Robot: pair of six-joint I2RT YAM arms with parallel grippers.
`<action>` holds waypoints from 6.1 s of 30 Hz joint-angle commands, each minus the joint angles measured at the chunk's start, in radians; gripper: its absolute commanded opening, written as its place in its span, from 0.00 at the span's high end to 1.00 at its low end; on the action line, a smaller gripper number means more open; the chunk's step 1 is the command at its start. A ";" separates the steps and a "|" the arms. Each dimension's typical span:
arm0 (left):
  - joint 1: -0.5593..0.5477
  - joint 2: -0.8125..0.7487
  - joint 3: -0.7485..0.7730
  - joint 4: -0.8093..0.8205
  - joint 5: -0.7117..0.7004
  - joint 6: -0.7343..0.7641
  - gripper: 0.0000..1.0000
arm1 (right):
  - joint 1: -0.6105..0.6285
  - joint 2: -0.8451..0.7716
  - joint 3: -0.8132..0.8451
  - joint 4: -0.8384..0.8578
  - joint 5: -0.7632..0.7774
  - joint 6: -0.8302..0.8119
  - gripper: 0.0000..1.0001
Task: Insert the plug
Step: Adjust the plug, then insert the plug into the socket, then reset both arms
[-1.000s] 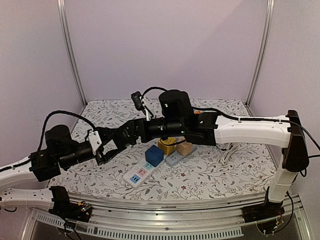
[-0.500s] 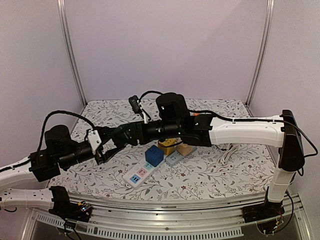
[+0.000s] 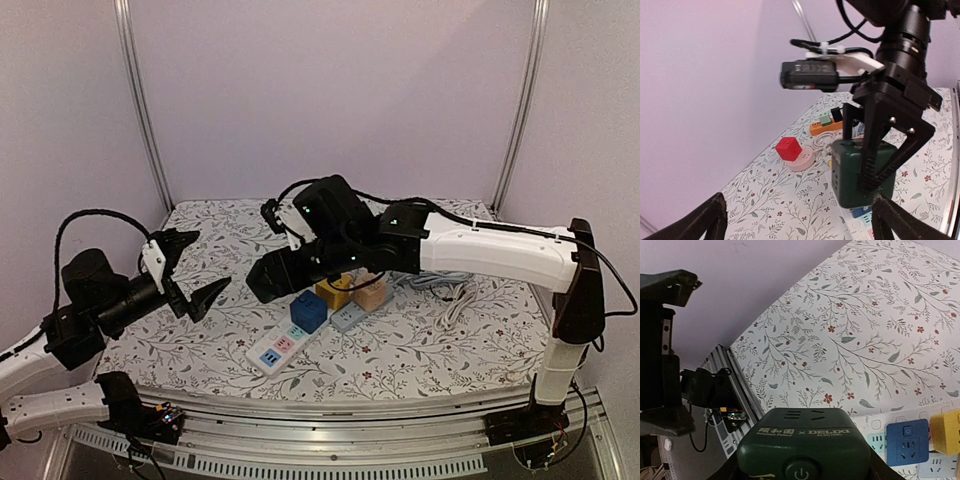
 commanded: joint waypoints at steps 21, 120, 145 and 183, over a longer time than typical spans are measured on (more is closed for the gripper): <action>0.529 -0.284 -0.170 -0.155 -0.079 -0.558 0.00 | 0.097 0.414 0.399 -0.553 0.206 -0.224 1.00; 0.564 -0.262 -0.199 -0.112 -0.037 -0.550 0.00 | 0.049 0.579 0.149 -0.563 0.214 -0.244 1.00; 0.578 -0.245 -0.205 -0.096 -0.016 -0.541 0.01 | 0.079 0.352 0.344 -0.537 0.087 -0.324 0.01; 0.942 -0.117 -0.223 -0.054 0.108 -0.556 0.01 | -0.973 -1.068 -1.150 0.101 0.884 -0.040 0.01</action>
